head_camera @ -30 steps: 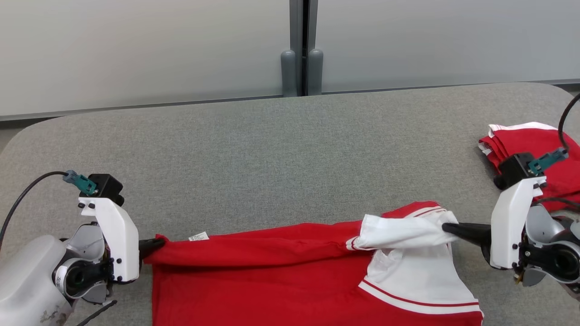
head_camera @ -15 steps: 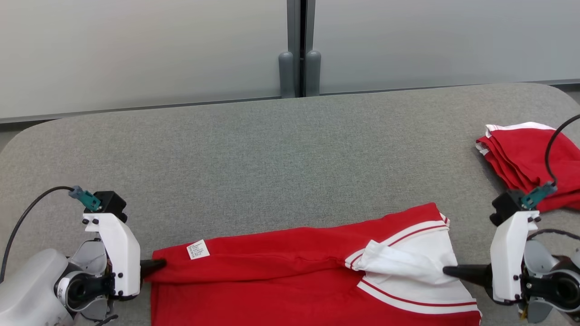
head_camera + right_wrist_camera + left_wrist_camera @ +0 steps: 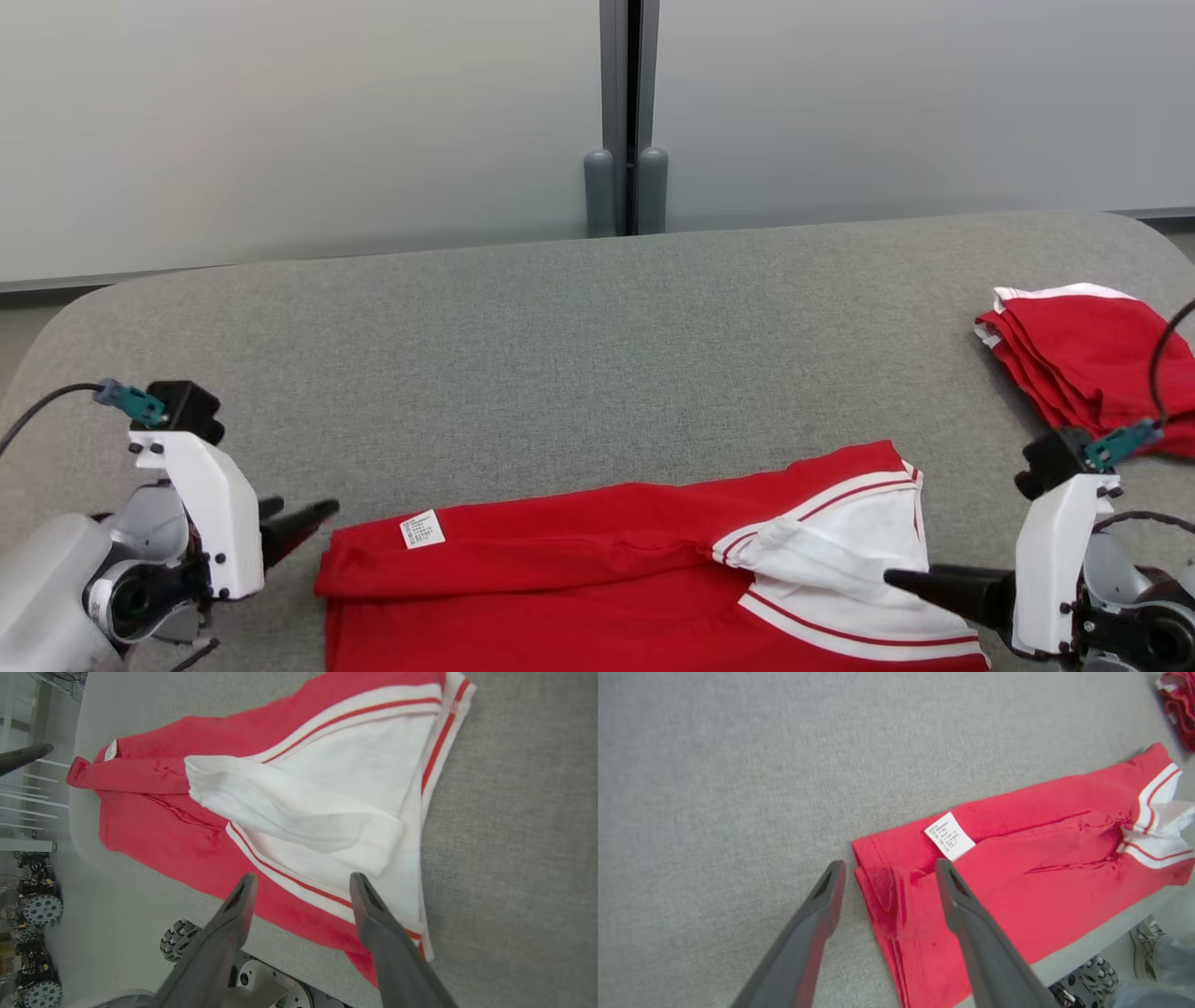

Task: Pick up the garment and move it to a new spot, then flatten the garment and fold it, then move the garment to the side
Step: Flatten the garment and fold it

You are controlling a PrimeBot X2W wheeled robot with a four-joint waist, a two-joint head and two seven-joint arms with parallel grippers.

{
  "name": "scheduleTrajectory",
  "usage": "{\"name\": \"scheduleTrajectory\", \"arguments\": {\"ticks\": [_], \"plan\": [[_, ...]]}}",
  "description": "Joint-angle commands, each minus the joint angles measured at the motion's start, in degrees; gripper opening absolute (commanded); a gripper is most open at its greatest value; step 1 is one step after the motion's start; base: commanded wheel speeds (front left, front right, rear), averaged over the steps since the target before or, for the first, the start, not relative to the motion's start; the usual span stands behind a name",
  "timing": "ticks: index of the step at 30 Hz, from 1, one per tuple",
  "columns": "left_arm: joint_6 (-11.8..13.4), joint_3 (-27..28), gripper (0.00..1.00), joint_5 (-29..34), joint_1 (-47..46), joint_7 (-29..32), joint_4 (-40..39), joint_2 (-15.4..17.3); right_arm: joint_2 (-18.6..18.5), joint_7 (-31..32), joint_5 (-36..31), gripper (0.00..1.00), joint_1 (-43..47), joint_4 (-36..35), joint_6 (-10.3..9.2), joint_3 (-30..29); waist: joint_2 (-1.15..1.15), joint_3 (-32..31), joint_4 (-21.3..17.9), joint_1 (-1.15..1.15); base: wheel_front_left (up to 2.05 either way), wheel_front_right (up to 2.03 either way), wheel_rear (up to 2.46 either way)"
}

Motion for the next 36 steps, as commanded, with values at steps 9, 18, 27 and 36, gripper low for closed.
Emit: {"name": "scheduleTrajectory", "arguments": {"ticks": [9, 18, 27, 36], "plan": [[4.48, 6.47, 1.00, 7.76, 4.31, -24.76, -8.32, 1.21, 1.49, -23.87, -4.23, 1.00, 7.09, -7.83, 0.04, -10.98, 0.00, -2.18, 1.38, 0.00, 0.00, 0.00, 0.00], [16.08, 9.63, 1.00, 15.27, 12.04, -42.95, -16.14, 0.69, 6.74, -42.93, -14.61, 1.00, 12.83, -4.74, 0.04, -20.13, 0.00, -2.68, 2.34, 0.00, 0.00, 0.00, 0.00], [25.35, 14.58, 1.00, 23.57, 21.61, -49.15, -22.88, -2.45, 16.49, -49.99, -30.49, 1.00, 17.91, 0.05, 0.04, -32.26, 0.00, -2.60, 3.10, 0.00, 0.00, 0.00, 0.00], [23.14, 28.35, 1.00, 38.60, 30.52, -49.18, -27.60, -14.87, 24.81, -49.63, -42.21, 1.00, 23.72, 1.61, 0.04, -37.48, 0.00, -2.03, 4.11, 0.00, 0.00, 0.00, 0.00]]}}
